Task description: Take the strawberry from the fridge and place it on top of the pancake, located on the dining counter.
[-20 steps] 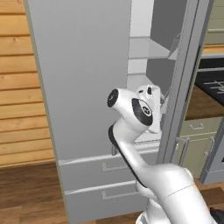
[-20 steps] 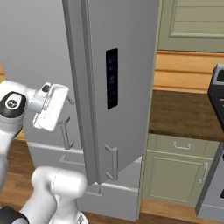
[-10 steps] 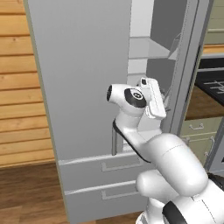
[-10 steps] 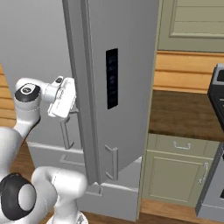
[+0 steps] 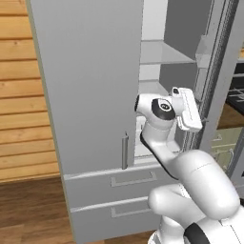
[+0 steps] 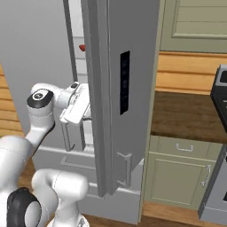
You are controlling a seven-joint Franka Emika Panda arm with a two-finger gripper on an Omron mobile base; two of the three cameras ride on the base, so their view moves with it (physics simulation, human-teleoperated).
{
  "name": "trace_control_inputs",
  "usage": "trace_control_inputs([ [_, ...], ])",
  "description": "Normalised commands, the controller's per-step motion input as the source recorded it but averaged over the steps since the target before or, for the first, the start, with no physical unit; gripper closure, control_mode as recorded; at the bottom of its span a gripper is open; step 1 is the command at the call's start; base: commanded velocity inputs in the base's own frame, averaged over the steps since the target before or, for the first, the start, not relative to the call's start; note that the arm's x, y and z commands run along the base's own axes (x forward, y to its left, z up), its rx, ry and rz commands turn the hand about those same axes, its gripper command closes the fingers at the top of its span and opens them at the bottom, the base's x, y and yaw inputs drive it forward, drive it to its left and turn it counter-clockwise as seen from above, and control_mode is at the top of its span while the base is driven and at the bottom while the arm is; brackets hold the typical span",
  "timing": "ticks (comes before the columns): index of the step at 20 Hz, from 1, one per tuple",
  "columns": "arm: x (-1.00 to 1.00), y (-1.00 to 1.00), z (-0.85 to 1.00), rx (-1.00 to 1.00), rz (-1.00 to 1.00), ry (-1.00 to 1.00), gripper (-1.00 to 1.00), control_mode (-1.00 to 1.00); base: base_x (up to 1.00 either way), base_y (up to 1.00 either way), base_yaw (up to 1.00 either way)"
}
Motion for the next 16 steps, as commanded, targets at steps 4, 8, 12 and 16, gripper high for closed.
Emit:
trace_control_inputs([
  [4,-0.11,-0.87,0.1,-0.06,0.0,0.03,-1.0,-1.0,0.0,0.0,0.0],
  [8,-0.09,-0.86,0.23,-0.02,0.0,0.0,-1.0,-1.0,0.0,0.0,0.0],
  [12,-0.13,-0.78,0.12,0.0,0.0,0.0,-1.0,-1.0,0.0,0.0,0.0],
  [16,-0.09,-0.29,0.0,0.0,0.0,0.01,-1.0,-1.0,0.0,0.0,0.0],
])
